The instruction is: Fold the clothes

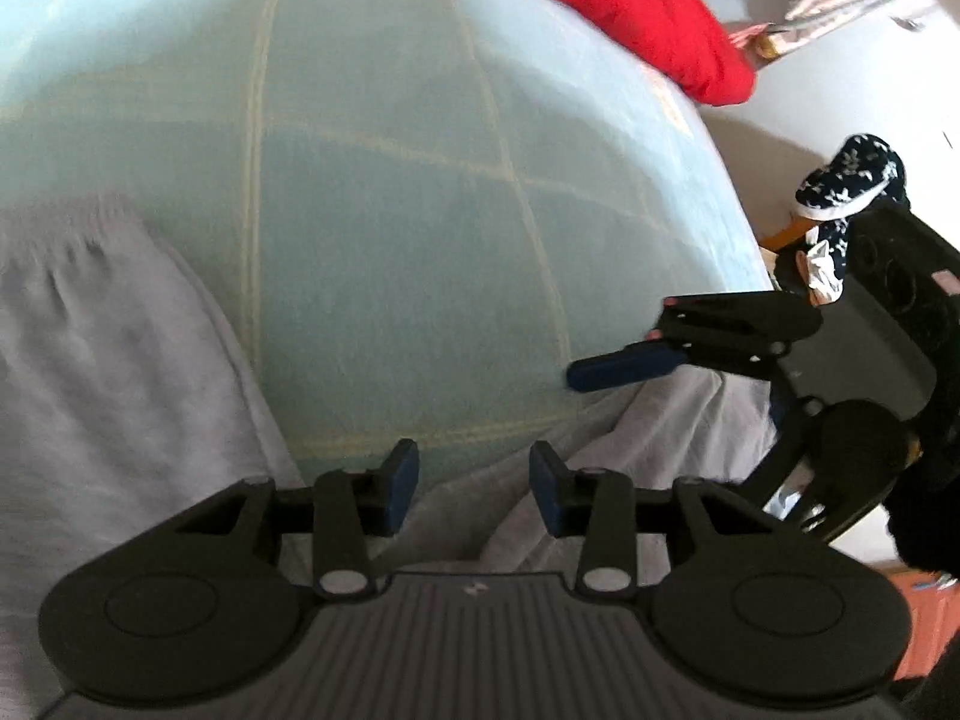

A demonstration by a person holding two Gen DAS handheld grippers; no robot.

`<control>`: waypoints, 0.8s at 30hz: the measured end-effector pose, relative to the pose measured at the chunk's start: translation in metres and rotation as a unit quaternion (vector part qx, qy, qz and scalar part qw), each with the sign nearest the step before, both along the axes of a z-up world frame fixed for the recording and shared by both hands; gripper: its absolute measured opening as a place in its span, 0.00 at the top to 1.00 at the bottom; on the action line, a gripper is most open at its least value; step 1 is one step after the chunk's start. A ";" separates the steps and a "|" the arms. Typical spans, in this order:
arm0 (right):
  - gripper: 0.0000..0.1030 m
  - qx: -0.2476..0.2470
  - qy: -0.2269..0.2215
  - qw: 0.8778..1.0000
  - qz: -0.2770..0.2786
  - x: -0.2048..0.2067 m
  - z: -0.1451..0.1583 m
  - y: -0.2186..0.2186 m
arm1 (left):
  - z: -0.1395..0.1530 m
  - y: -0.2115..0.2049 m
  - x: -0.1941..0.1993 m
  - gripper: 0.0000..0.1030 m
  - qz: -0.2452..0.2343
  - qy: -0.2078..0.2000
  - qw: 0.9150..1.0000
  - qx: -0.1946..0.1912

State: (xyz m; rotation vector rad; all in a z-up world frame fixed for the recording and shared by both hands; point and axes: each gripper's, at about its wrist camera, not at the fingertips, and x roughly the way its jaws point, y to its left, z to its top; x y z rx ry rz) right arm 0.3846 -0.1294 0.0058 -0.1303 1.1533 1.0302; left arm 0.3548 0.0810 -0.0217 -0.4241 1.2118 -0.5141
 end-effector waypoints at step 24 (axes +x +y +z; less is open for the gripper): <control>0.24 -0.008 0.020 0.992 -0.125 -0.038 0.013 -0.076 | -0.009 0.019 -0.024 0.68 -0.106 0.039 0.986 0.121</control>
